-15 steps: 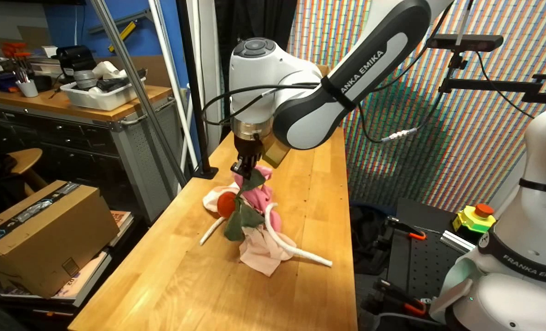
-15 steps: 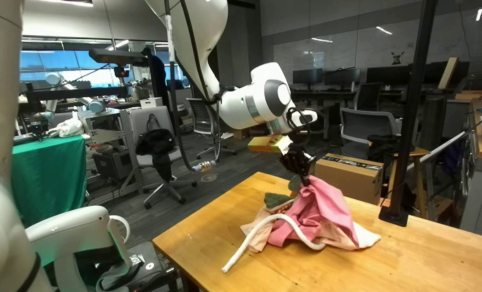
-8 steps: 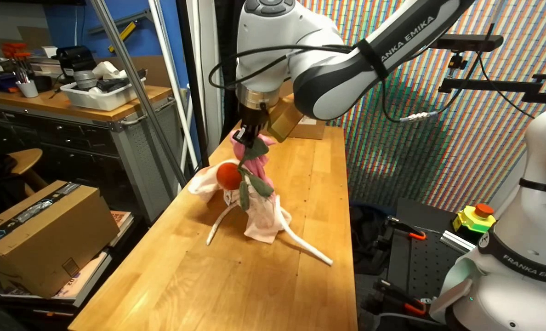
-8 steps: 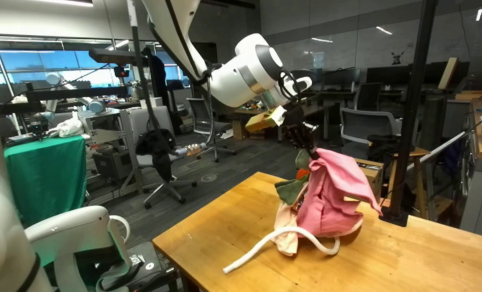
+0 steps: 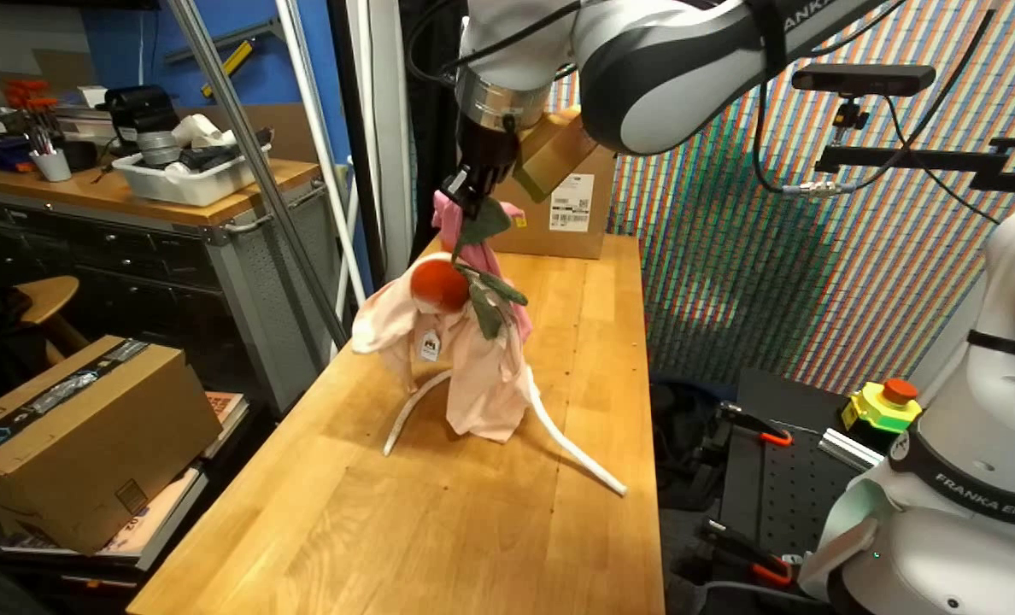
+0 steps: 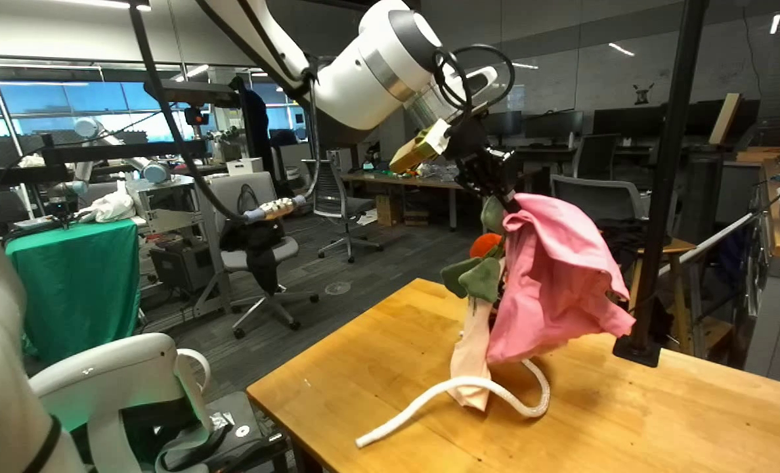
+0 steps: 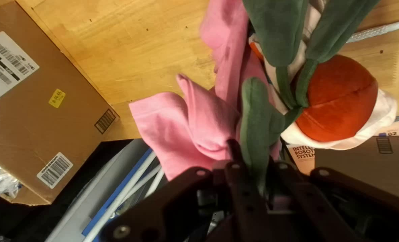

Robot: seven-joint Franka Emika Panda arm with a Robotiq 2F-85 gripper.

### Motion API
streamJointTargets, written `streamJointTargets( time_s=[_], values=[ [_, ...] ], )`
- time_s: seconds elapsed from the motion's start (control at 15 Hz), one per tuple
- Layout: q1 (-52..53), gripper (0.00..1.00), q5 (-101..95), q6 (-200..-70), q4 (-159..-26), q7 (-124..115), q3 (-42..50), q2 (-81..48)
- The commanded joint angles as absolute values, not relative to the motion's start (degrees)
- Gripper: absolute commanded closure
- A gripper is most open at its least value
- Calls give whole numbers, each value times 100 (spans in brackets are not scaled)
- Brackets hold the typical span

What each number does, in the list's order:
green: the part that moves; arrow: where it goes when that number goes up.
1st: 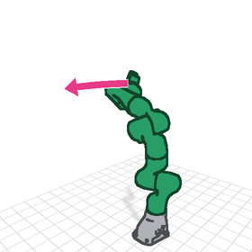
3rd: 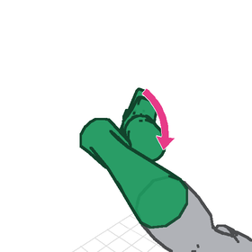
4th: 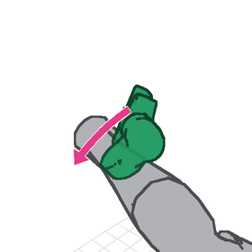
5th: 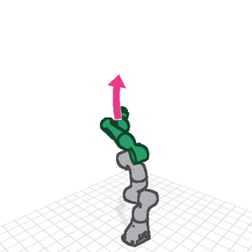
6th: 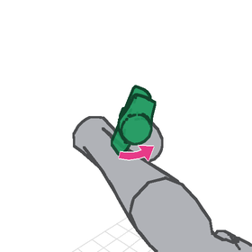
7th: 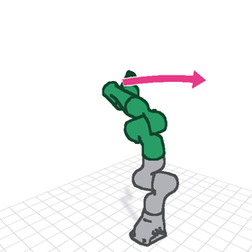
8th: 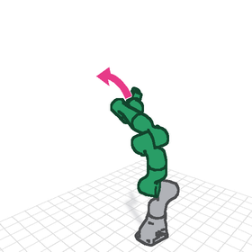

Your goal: Spread the pile on the table

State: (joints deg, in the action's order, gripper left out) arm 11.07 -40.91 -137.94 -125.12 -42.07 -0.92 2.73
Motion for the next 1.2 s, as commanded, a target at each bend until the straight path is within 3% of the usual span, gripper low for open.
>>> streamJointTargets(
  time_s=[0.0, 0.47, 0.6, 1.13],
  values=[
    [918, 97, -3781, -13275, -12250, -3953, -428, 673],
    [1001, 97, -1005, -12893, -11601, -1152, -623, 480],
    [944, 97, -529, -12004, -11309, -657, -624, 371],
    [393, 97, -3323, -11886, -11181, -3438, -615, 299]
  ],
)
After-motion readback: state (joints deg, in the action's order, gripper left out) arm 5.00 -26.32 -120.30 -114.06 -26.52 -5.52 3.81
